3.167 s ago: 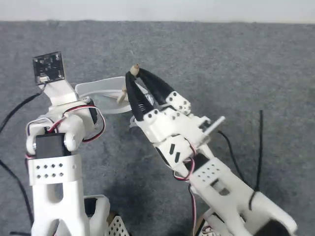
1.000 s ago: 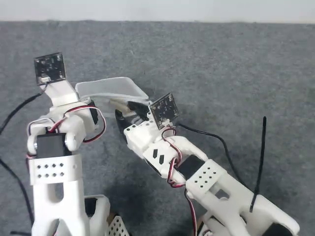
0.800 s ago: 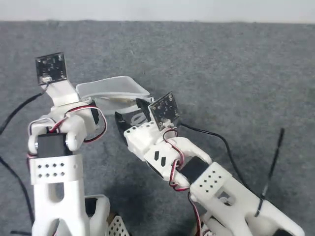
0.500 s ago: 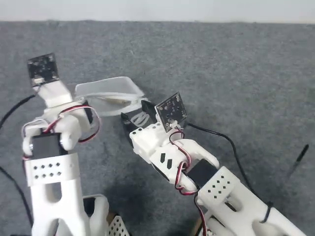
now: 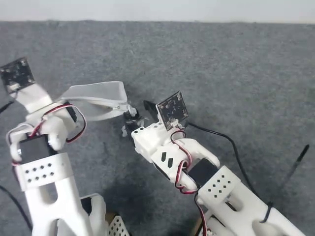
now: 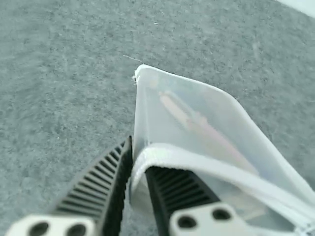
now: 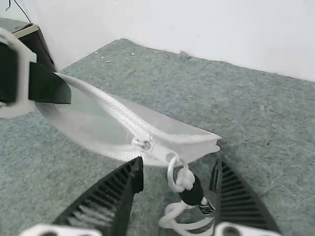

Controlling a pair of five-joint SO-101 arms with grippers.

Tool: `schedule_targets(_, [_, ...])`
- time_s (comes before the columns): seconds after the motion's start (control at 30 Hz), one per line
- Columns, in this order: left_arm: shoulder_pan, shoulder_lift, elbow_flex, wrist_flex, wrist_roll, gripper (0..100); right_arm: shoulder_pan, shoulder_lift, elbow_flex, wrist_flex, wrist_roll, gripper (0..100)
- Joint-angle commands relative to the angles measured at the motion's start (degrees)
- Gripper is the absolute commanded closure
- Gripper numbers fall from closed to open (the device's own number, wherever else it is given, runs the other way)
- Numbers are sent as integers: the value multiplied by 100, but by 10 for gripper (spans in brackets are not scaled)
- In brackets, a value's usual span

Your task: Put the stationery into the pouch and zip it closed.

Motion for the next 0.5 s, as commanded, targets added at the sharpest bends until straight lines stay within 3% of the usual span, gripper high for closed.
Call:
schedule_targets(0.0, [-53, -35, -66, -211, 141, 989, 57, -207, 53, 4, 484, 789])
schedule_targets(0.27, [-44, -35, -57, -211, 141, 989, 57, -101, 211, -84, 686, 789])
schedule_targets(0.47, [-44, -35, -57, -211, 141, 989, 75, 1174, 237, -1393, 695, 789])
